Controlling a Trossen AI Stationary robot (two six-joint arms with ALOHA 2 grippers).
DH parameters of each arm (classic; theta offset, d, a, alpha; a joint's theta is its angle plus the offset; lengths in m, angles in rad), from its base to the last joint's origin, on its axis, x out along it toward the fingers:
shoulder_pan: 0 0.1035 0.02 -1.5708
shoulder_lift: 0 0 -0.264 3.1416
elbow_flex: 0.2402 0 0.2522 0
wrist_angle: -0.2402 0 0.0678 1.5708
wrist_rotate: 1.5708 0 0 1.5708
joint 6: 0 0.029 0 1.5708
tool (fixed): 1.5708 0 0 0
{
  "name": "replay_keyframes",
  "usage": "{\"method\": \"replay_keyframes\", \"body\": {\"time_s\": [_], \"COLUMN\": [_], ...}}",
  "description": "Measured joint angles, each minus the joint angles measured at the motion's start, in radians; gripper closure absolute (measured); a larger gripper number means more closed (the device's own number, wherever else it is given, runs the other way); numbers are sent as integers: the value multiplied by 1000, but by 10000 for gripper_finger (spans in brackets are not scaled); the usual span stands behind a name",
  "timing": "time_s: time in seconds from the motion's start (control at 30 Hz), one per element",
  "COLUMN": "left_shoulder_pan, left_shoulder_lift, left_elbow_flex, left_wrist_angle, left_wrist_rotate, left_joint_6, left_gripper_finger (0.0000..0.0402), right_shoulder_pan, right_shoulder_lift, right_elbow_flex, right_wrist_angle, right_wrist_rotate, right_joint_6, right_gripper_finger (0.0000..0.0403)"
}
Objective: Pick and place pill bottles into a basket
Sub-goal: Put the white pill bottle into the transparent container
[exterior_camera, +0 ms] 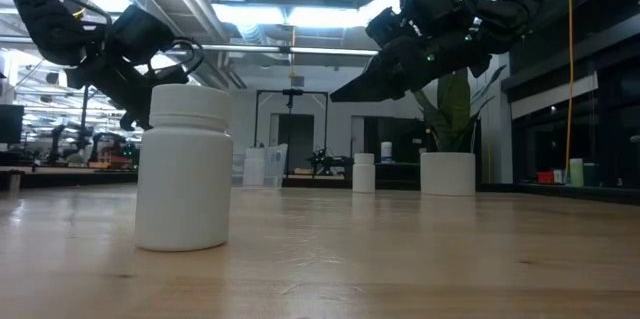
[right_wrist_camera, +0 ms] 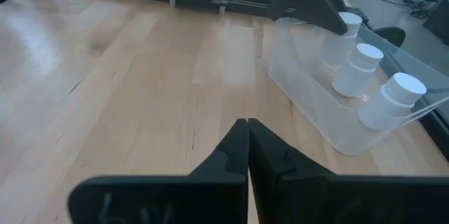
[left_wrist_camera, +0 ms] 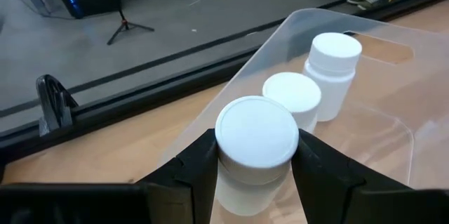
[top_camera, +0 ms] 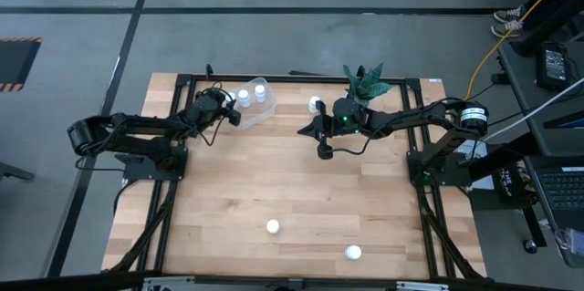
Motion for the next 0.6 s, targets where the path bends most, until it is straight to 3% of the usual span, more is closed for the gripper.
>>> {"method": "replay_keyframes", "body": {"time_s": [0.6], "left_shoulder_pan": [1], "left_shoulder_lift": [0], "left_elbow_flex": [87], "left_wrist_angle": [-200], "left_wrist_rotate": [-12], "left_joint_6": [-16], "left_gripper_finger": [252], "right_shoulder_pan": [0], "right_shoulder_lift": [0], "right_elbow_flex": [0], "right_wrist_angle": [7], "right_wrist_rotate": [0], "right_joint_6": [-18], "right_gripper_finger": [400]}}
